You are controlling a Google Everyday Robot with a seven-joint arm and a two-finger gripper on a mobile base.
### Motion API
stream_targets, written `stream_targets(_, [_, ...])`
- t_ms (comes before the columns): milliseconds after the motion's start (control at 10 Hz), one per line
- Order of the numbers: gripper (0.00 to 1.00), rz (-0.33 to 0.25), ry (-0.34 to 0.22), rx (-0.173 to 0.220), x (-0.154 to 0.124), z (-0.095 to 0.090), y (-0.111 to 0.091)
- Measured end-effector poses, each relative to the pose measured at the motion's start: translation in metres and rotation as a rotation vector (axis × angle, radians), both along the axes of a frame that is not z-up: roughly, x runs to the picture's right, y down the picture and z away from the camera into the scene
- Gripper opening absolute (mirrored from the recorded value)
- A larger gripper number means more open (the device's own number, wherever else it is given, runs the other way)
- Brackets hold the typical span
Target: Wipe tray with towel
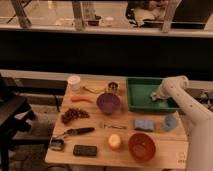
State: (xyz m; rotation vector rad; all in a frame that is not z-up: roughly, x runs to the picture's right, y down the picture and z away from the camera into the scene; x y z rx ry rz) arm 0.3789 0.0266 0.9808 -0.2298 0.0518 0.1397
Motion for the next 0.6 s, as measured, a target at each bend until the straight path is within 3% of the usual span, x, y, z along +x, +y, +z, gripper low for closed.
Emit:
stream_targets(400, [0.00,-0.007,-0.018,0.025,-0.015,0.008,-0.023])
stream_targets(600, [0.00,-0.013,-0.041,0.012,-0.032,0.014,-0.019])
